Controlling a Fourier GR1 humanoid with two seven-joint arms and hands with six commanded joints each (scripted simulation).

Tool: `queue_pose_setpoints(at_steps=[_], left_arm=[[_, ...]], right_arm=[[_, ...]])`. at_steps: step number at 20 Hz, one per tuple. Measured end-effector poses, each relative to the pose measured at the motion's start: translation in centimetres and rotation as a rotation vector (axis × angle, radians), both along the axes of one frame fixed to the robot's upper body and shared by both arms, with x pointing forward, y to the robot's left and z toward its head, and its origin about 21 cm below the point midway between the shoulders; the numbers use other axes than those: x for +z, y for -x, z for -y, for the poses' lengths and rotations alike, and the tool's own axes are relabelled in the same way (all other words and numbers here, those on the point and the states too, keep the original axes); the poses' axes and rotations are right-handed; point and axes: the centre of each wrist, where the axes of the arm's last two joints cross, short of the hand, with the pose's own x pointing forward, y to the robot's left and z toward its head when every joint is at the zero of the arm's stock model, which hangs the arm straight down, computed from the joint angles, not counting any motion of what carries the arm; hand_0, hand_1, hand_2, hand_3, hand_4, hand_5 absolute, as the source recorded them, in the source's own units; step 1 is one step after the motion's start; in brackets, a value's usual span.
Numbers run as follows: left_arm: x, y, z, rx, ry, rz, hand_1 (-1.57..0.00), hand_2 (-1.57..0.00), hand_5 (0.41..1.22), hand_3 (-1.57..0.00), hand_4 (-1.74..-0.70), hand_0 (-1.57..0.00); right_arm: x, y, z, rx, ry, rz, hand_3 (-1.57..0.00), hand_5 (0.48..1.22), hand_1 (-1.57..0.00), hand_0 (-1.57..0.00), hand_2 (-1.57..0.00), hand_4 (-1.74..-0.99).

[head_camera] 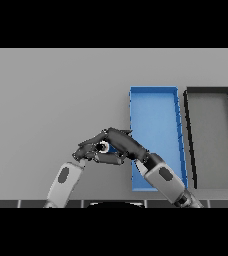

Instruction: Pick up the blue pipe and place it into the blue bin.

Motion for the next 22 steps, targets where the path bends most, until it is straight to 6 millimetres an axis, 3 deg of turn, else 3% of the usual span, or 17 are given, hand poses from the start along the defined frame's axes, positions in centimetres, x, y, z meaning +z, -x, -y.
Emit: queue_pose_setpoints(at_steps=[4, 8, 14, 17, 20, 22], left_arm=[[-0.9, 0.2, -0.2, 0.011, 0.000, -0.050, -0.06, -0.06, 0.538, -0.05, -0.96, -0.06], [-0.9, 0.0, -0.3, 0.034, -0.031, -0.039, -0.02, -0.02, 0.482, -0.02, -0.92, -0.03], [-0.7, 0.2, 0.1, 0.029, -0.033, -0.047, -0.01, -0.01, 0.445, 0.00, -0.91, -0.01], [-0.6, 0.0, 0.1, 0.028, -0.055, -0.070, 0.00, 0.00, 0.435, 0.00, -0.91, 0.00], [-0.5, 0.0, -0.1, 0.035, -0.065, -0.068, 0.00, 0.00, 0.430, 0.00, -0.90, 0.00], [-0.7, 0.2, -0.1, 0.036, -0.064, -0.059, 0.00, 0.00, 0.425, 0.00, -0.89, 0.00]], right_arm=[[0.4, -0.4, 0.2, -0.012, -0.018, -0.010, -1.57, 1.220, -1.57, -1.57, -1.57, -1.741], [0.5, 0.0, 0.0, 0.032, -0.101, -0.067, -1.57, 1.221, -1.57, -1.57, -1.57, -1.741], [6.1, -1.3, 1.1, 0.028, -0.208, -0.106, -1.57, 1.221, -1.57, -1.57, -1.57, -1.741], [11.1, -2.5, 2.0, 0.071, -0.282, -0.038, -1.57, 1.221, -1.57, -1.57, -1.57, -1.741], [14.8, -3.6, 4.0, -0.083, -0.340, 0.061, -1.57, 1.221, -1.57, -1.57, -1.57, -1.741], [15.8, -4.8, 5.8, -0.191, -0.337, 0.074, -1.57, 1.221, -1.57, -1.57, -1.57, -1.741]])
